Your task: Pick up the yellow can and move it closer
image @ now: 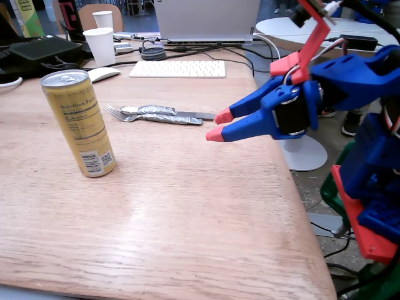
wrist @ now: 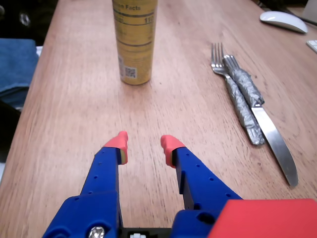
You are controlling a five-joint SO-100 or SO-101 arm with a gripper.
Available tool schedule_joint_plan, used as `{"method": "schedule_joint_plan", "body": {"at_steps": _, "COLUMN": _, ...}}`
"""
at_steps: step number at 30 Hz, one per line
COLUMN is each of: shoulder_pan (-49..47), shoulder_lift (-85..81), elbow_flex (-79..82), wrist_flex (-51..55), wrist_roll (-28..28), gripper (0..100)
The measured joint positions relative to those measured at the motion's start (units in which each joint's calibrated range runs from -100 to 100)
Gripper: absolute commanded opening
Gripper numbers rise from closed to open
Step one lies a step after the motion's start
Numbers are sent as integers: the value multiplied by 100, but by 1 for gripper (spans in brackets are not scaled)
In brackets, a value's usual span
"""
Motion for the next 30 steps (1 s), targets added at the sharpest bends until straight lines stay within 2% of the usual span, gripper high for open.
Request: {"method": "schedule_joint_plan", "body": {"at_steps": 30, "shoulder_pan": -122, "shoulder_lift": 52, "elbow_flex": 0, "wrist_flex": -17, "wrist_roll": 34, "gripper": 15}}
